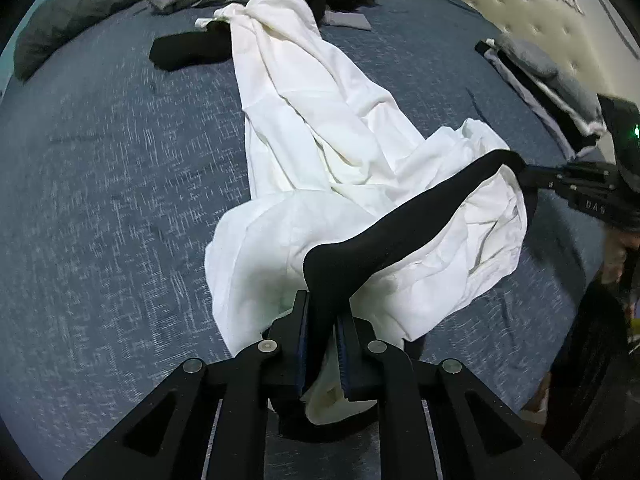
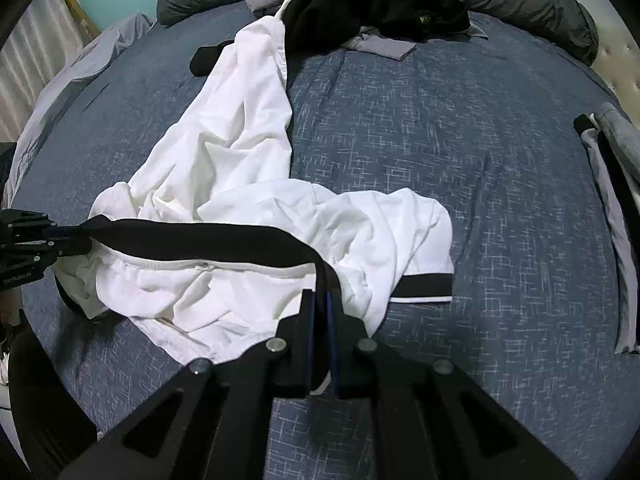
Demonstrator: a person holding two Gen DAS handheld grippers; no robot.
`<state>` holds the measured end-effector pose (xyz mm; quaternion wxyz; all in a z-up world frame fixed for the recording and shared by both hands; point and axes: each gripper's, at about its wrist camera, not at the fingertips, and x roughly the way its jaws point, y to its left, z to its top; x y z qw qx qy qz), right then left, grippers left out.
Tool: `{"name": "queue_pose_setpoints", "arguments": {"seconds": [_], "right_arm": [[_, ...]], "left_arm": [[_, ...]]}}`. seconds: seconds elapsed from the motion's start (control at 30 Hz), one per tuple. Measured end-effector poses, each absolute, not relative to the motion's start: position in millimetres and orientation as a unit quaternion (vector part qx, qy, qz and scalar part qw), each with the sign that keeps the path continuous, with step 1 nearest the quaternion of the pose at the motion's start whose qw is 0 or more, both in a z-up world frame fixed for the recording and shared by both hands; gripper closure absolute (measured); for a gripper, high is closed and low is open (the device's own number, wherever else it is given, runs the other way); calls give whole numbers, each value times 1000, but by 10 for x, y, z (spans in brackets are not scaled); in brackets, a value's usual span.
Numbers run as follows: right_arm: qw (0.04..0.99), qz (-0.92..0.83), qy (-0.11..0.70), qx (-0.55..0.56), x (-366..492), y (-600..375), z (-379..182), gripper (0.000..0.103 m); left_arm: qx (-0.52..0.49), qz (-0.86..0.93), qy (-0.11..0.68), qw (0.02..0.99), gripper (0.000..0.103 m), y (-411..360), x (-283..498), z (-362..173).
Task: Fold clothes
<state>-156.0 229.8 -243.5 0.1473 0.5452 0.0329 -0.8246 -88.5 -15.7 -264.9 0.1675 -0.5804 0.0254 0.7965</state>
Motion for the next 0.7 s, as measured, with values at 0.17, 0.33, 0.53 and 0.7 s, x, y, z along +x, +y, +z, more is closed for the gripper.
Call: {"name": "queue_pose_setpoints", "arguments": {"seconds": [0.17, 0.33, 0.53, 0.7], "right_arm": [[150, -828, 40, 538, -1522, 2302, -2396, 98], [157, -848, 38, 505, -1466, 2342, -2135, 100], [163, -880, 44, 443, -1416, 2370, -1494, 100], [162, -910, 52, 379, -1439, 2343, -651, 100]], "left_arm": [[-581, 797, 46, 162, 90, -119, -902, -2667], [-559, 812, 67, 154, 97, -95, -851, -2454], [-498, 853, 90, 128, 97, -140, -788, -1744], [-431, 890, 102, 110, 97, -143, -821, -770]]}}
